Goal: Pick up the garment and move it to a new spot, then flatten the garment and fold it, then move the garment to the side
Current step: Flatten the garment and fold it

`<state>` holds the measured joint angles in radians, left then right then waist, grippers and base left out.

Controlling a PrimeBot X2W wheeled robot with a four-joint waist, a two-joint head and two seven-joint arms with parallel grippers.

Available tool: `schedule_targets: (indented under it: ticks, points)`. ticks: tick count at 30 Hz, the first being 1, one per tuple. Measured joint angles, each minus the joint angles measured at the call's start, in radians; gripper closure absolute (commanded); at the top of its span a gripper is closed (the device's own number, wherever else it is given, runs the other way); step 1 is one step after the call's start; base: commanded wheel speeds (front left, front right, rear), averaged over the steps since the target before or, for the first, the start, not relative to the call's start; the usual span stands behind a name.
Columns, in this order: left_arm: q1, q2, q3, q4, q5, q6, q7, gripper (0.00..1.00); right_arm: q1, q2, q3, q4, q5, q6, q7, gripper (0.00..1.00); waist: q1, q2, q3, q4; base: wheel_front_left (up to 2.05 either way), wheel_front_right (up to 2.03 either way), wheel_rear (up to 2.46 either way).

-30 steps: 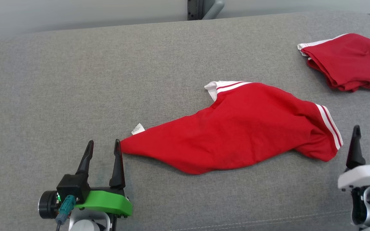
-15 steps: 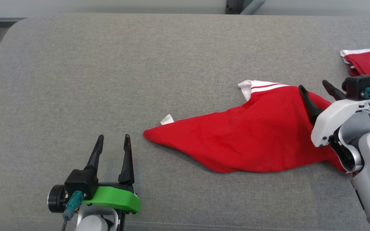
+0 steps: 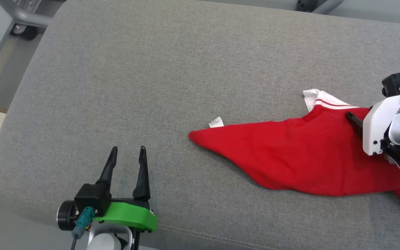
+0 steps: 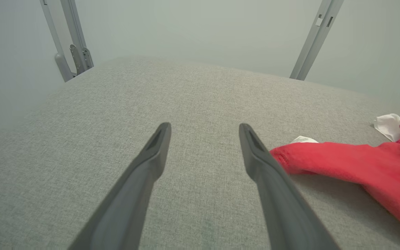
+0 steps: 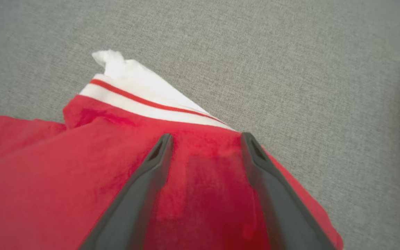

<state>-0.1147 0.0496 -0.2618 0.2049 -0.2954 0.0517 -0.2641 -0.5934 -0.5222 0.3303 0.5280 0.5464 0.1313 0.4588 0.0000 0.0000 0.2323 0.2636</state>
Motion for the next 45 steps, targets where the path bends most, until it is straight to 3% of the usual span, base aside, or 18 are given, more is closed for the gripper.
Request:
schedule_targets:
  ticks: [6,7,10,11,14,17,26,36,44,45]
  points:
    - [-0.001,0.000,-0.007,0.001,0.000,0.000,0.000,0.00,-0.031,-0.011,0.052,0.072,0.040,0.000,0.036,0.00,0.0000,0.0000,0.020,0.014,0.00,0.00,0.00]
    - [-0.003,0.000,-0.007,0.002,0.000,0.000,0.000,0.00,-0.035,-0.010,0.060,0.080,0.048,0.000,0.037,0.40,0.0000,0.0000,0.023,0.015,0.00,0.00,0.00]
    - [-0.007,0.000,-0.007,0.002,0.000,0.001,0.000,0.00,-0.049,-0.010,0.088,0.091,0.069,0.000,0.034,0.93,0.0000,0.0000,0.030,0.015,0.00,0.00,0.00]
    - [-0.009,0.000,-0.005,0.002,0.000,0.001,0.000,0.00,-0.054,-0.011,0.096,0.094,0.069,0.000,0.022,1.00,0.0000,0.0000,0.033,0.014,0.00,0.00,0.00]
    - [-0.012,0.000,-0.004,0.001,0.002,0.001,0.000,0.00,-0.071,-0.019,0.113,0.105,0.064,0.000,-0.029,1.00,0.0000,0.0000,0.038,0.010,0.00,0.00,0.00]
    - [-0.018,0.000,-0.003,0.000,0.002,0.002,0.000,0.00,-0.128,-0.028,0.111,0.130,0.022,0.000,-0.147,1.00,0.0000,0.0000,0.045,0.003,0.00,0.00,0.00]
    - [-0.038,0.000,-0.009,-0.001,0.004,0.001,0.000,0.00,-0.327,0.012,-0.018,0.288,-0.119,0.000,-0.323,1.00,0.0000,0.0000,0.073,-0.005,0.00,0.00,0.00]
    - [-0.067,0.000,-0.038,-0.006,0.003,0.001,0.000,0.00,-0.542,0.020,-0.167,0.457,-0.381,0.000,-0.414,1.00,0.0000,0.0000,0.119,0.020,0.00,0.00,0.00]
    - [-0.094,0.000,-0.068,-0.015,-0.006,0.002,0.000,0.00,-0.650,0.027,-0.356,0.557,-0.583,0.000,-0.439,1.00,0.0001,0.0000,0.174,0.059,0.00,0.00,0.00]
    - [-0.097,0.000,-0.072,-0.015,-0.008,0.003,0.000,0.00,-0.651,0.031,-0.378,0.561,-0.608,0.000,-0.446,0.79,0.0000,0.0000,0.179,0.065,0.00,0.00,0.00]
